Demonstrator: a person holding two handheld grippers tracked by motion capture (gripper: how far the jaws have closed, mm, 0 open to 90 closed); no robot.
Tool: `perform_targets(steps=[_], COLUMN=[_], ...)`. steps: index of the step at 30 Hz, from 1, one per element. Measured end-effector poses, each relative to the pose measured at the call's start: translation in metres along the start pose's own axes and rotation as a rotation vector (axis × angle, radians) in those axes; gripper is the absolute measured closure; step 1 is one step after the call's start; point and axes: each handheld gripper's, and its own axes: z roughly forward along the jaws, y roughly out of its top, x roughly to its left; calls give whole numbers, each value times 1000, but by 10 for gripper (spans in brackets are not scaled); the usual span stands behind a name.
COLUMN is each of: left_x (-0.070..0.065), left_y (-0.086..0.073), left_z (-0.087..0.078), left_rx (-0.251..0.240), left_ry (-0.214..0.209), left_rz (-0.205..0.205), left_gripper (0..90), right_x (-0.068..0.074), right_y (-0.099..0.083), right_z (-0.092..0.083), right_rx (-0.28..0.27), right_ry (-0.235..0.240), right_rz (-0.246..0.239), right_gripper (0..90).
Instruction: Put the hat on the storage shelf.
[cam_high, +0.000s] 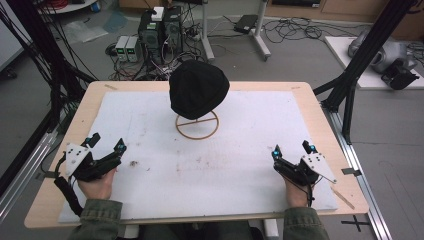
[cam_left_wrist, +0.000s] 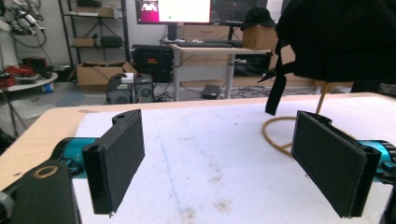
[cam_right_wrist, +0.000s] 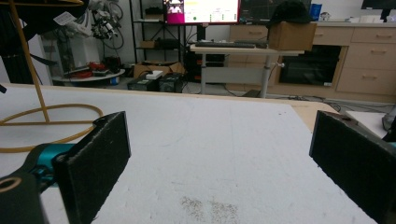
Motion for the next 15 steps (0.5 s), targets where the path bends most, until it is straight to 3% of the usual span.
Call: perform_targets(steps=[4,6,9,15], left_x=[3,2,-2,-3], left_y=[-9,-10,-12,-15], left_z=[-8,-10,-15,-17], left_rx=[57,78,61,58], left_ry=[-20,-32,-47,-54], left_rz=[6,28,45,25], left_gripper=[171,158,162,163], right_x=[-1,-1,-1,-1], right_y=[0,0,0,0], right_z=[0,0,0,0], right_rx=[-2,-4,-1,1], right_ry=[0,-1,-4,0], right_rz=[3,-2,4,3], right_gripper=[43,44,43,43])
